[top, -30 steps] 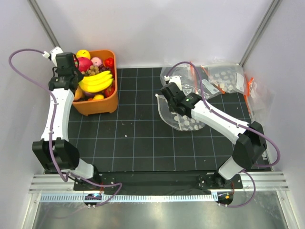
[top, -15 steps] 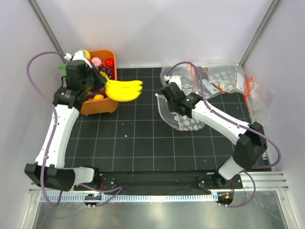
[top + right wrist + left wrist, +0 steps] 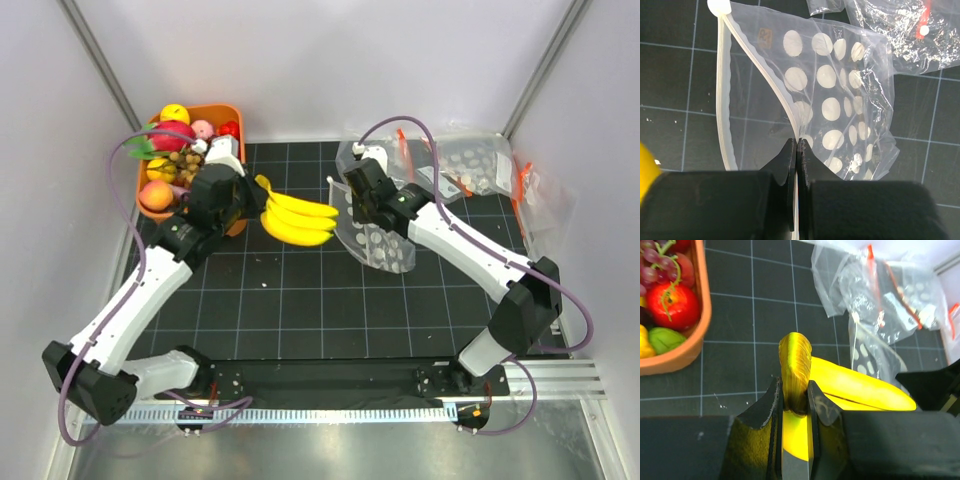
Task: Place the food in the zip-top bag and seal the zipper
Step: Place the fake fruit in the zipper food storage bag.
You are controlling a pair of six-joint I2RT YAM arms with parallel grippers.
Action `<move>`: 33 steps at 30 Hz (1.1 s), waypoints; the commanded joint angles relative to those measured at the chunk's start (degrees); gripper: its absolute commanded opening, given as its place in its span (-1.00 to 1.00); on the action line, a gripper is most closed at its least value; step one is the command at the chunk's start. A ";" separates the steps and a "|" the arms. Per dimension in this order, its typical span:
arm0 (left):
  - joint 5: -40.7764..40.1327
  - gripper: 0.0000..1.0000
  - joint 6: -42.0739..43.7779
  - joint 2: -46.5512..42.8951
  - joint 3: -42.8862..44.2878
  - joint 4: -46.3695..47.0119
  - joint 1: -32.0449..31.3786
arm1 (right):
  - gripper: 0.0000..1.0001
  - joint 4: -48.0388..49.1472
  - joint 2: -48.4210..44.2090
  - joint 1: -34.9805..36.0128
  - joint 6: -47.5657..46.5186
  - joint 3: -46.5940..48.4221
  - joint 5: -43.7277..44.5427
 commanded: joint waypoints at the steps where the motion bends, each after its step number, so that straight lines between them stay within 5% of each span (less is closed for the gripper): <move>1: -6.62 -1.00 2.38 0.86 0.91 7.45 -3.95 | -0.99 -0.66 -2.19 -0.21 2.11 2.30 -1.64; 10: -23.85 -0.99 10.73 9.03 5.65 7.81 -16.86 | -0.99 -0.75 -1.67 -0.22 3.25 2.03 -1.03; 25: -41.24 -0.99 19.34 23.08 13.65 9.47 -23.28 | -0.99 1.10 -0.08 1.01 5.36 -0.34 -2.43; 33: -37.76 -1.00 12.24 24.77 12.25 10.44 -24.09 | -0.99 11.02 -1.75 1.10 10.19 -6.75 -5.94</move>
